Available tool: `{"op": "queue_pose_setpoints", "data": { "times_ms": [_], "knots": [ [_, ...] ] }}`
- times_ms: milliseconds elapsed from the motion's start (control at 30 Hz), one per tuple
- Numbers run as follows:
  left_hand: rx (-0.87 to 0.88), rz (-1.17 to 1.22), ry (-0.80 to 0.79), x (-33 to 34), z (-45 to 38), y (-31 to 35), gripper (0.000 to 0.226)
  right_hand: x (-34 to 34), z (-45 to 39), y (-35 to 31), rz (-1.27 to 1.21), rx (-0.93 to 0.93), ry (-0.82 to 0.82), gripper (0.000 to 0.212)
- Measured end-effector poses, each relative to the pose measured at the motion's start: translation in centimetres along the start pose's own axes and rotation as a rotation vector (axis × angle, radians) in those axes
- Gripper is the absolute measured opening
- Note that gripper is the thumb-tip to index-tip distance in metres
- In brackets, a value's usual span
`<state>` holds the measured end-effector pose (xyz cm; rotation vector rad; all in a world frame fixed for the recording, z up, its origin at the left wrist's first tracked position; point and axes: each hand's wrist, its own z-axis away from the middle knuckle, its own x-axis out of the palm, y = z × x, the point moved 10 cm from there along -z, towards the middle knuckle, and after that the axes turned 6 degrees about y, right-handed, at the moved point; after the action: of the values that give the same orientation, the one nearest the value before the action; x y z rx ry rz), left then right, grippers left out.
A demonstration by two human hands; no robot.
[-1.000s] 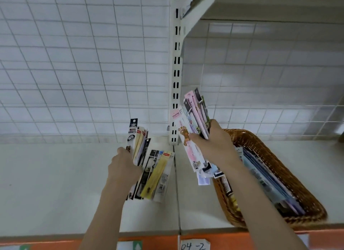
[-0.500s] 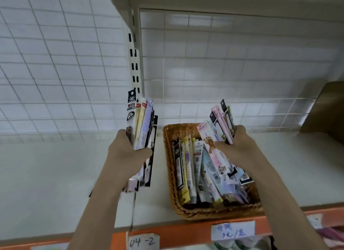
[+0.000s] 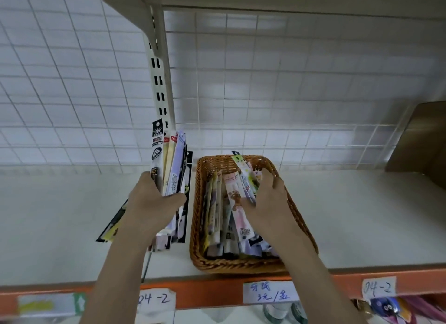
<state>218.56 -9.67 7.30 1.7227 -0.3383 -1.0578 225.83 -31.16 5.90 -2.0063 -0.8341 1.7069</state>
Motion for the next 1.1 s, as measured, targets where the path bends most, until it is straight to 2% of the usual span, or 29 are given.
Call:
{"op": "queue_pose_setpoints", "data": {
  "times_ms": [133, 200, 267, 300, 400, 533, 600, 733, 800, 933, 1100],
  "knots": [
    [-0.01, -0.014, 0.019, -0.2, 0.7, 0.5, 0.04, -0.8, -0.1, -0.1, -0.015, -0.073, 0.005, 0.053],
    [-0.018, -0.008, 0.015, -0.1, 1.1, 0.7, 0.041, -0.9, -0.5, 0.8, 0.088, -0.062, -0.039, 0.043],
    [-0.017, -0.015, 0.019, 0.0, 1.4, 0.9, 0.041, -1.2, -1.0, 1.8, 0.197, -0.024, -0.077, 0.021],
    [-0.015, -0.026, 0.022, 0.1, 1.6, 0.9, 0.041, -1.5, -1.0, 2.1, 0.246, -0.011, -0.078, 0.016],
    [0.004, -0.046, 0.013, 0.4, 2.0, 1.3, 0.041, -2.3, -0.8, 1.8, 0.363, -0.064, -0.061, 0.037],
    [0.027, -0.038, -0.026, 1.1, 2.3, 2.1, 0.035, -4.0, -1.4, 2.1, 0.279, -0.095, 0.033, 0.024],
    [0.012, -0.014, -0.054, 1.6, 2.4, 2.7, 0.03, -4.9, -2.0, 3.4, 0.211, -0.078, 0.108, 0.027],
    [-0.015, 0.01, -0.141, 3.4, 2.8, 4.1, 0.074, -5.7, -3.3, 8.3, 0.167, -0.011, 0.245, 0.03],
    [-0.025, 0.029, -0.191, 4.9, 3.0, 4.8, 0.086, -5.5, -3.3, 11.3, 0.209, 0.036, 0.279, 0.028],
    [0.003, 0.049, -0.285, 8.3, 3.3, 6.2, 0.092, -3.8, -2.7, 15.5, 0.305, 0.161, 0.193, 0.031],
    [0.146, -0.08, -0.313, 11.2, 3.8, 7.3, 0.082, -2.5, -2.6, 14.9, 0.388, 0.103, 0.147, 0.028]
  ]
}}
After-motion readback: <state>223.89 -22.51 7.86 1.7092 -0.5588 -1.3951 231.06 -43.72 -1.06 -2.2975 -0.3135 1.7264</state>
